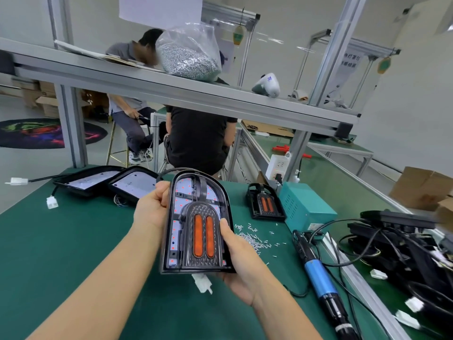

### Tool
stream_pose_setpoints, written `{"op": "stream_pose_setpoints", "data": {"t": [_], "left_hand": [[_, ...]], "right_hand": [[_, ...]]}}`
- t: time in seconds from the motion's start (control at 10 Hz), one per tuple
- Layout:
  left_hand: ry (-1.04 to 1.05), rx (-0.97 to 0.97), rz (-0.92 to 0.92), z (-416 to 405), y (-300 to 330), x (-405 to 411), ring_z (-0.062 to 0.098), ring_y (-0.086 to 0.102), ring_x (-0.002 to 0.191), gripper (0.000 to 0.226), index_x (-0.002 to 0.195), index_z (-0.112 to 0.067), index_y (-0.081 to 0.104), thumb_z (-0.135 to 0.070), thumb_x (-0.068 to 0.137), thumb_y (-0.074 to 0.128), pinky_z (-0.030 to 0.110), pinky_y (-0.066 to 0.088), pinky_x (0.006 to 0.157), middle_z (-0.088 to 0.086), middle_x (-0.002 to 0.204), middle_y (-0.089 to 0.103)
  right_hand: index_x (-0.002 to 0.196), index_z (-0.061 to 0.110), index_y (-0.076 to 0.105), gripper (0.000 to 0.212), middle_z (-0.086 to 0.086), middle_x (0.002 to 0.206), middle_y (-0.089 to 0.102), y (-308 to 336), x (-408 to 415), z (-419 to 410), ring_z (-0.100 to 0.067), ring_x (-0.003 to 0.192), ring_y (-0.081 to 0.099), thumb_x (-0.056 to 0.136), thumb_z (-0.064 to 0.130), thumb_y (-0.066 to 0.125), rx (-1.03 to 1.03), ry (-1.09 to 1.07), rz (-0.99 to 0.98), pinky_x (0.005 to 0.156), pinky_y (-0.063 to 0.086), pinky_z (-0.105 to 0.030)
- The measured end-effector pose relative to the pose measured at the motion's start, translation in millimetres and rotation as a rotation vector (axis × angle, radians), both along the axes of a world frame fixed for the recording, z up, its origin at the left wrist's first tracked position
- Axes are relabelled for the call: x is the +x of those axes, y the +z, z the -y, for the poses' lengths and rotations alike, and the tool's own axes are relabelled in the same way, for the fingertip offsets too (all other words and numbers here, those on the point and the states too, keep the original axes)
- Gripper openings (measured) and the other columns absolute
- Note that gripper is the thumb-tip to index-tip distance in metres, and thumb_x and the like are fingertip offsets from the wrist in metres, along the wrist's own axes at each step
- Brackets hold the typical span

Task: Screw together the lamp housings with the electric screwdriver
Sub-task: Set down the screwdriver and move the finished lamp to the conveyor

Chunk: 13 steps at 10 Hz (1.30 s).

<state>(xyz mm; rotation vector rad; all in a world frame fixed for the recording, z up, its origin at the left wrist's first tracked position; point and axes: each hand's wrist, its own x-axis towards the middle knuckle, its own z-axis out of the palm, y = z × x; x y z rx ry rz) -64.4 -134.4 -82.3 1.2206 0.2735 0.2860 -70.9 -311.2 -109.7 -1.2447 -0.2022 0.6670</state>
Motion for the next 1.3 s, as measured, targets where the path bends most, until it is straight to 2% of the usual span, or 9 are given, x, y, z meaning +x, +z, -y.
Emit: {"op": "stream_pose_setpoints", "data": {"t": [0.1, 0.2, 0.3, 0.4, 0.5, 0.6, 0.8, 1.1, 1.3], "left_hand": [[0.031, -0.246, -0.091, 13.9, 6.1, 12.7, 0.003, 0.055, 0.035, 0.028, 0.079, -0.012, 0.053, -0.007, 0.099, 0.035, 0.022, 0.048, 0.048, -0.005, 0.044, 0.06], [-0.035, -0.291, -0.108, 25.2, 7.6, 16.6, 0.018, 0.061, 0.042, 0.028, 0.078, -0.003, 0.059, -0.016, 0.096, 0.043, 0.025, 0.05, 0.05, 0.011, 0.059, 0.065], [-0.32, -0.417, -0.131, 50.1, 16.5, 14.9, 0.033, 0.066, 0.079, 0.043, 0.11, 0.002, 0.063, -0.034, 0.094, 0.044, 0.039, 0.055, 0.072, 0.024, 0.106, 0.065], [-0.48, -0.381, -0.028, 63.1, 11.9, 12.7, 0.035, 0.067, 0.091, 0.06, 0.121, 0.0, 0.06, -0.048, 0.097, 0.034, 0.044, 0.053, 0.082, 0.025, 0.115, 0.064], [-0.626, -0.179, 0.045, 86.3, 12.4, 6.6, 0.026, 0.069, 0.095, 0.047, 0.118, -0.006, 0.065, -0.04, 0.088, 0.053, 0.036, 0.057, 0.082, 0.016, 0.113, 0.069], [-0.662, 0.016, 0.123, 110.8, 12.1, 7.7, 0.024, 0.068, 0.097, 0.045, 0.119, -0.011, 0.064, -0.015, 0.074, 0.067, 0.03, 0.056, 0.082, 0.012, 0.112, 0.07], [-0.704, 0.022, 0.137, 166.8, 24.8, 22.7, 0.026, 0.068, 0.098, 0.04, 0.117, -0.012, 0.064, -0.017, 0.077, 0.061, 0.041, 0.052, 0.09, 0.012, 0.111, 0.07], [-0.864, -0.036, 0.162, 267.4, 47.7, 59.1, 0.02, 0.07, 0.083, 0.023, 0.11, -0.005, 0.065, -0.002, 0.089, 0.055, 0.028, 0.059, 0.072, 0.013, 0.104, 0.072], [-0.888, -0.032, 0.115, 329.7, 67.6, 77.9, 0.021, 0.067, 0.074, 0.014, 0.099, -0.002, 0.065, -0.002, 0.092, 0.053, 0.034, 0.057, 0.074, 0.012, 0.09, 0.071]], "right_hand": [[0.119, 0.012, 0.067, 0.064, -0.01, 0.11, 0.073, 0.4, -0.4, 4.4, -0.02, 0.09, 0.069, 0.075, 0.058, 0.061, -0.022, -0.027, 0.053, 0.085, 0.055, -0.038], [0.122, 0.013, 0.062, 0.061, -0.01, 0.109, 0.073, 3.7, -1.6, 13.5, -0.02, 0.089, 0.071, 0.072, 0.046, 0.073, 0.02, -0.075, 0.069, 0.079, 0.058, -0.035], [0.119, 0.013, 0.062, 0.061, -0.01, 0.105, 0.074, 6.3, 3.2, 30.0, -0.02, 0.084, 0.072, 0.067, 0.04, 0.078, 0.049, -0.196, 0.092, 0.07, 0.057, -0.031], [0.116, 0.012, 0.064, 0.059, -0.012, 0.106, 0.074, 13.2, 7.9, 42.5, -0.023, 0.088, 0.071, 0.064, 0.035, 0.079, 0.076, -0.341, 0.128, 0.077, 0.059, -0.038], [0.117, 0.01, 0.063, 0.057, -0.014, 0.106, 0.074, 19.1, 14.3, 64.5, -0.028, 0.093, 0.071, 0.067, 0.032, 0.078, 0.09, -0.501, 0.162, 0.085, 0.058, -0.044], [0.118, 0.011, 0.063, 0.047, -0.014, 0.107, 0.073, 23.3, 18.9, 89.1, -0.034, 0.103, 0.068, 0.077, 0.028, 0.077, 0.08, -0.611, 0.181, 0.095, 0.052, -0.052], [0.116, 0.011, 0.063, 0.035, -0.009, 0.104, 0.075, 36.4, 19.5, 139.3, -0.028, 0.098, 0.071, 0.085, 0.023, 0.074, 0.064, -0.784, 0.254, 0.091, 0.055, -0.048], [0.118, 0.014, 0.062, 0.034, -0.003, 0.106, 0.074, 61.1, 17.4, 228.6, -0.015, 0.094, 0.072, 0.087, 0.026, 0.071, -0.033, -1.055, 0.363, 0.077, 0.058, -0.027], [0.131, 0.016, 0.053, 0.042, -0.007, 0.126, 0.063, 83.5, 34.3, 283.1, -0.029, 0.115, 0.061, 0.095, 0.037, 0.06, -0.144, -1.186, 0.296, 0.102, 0.046, -0.052]]}}
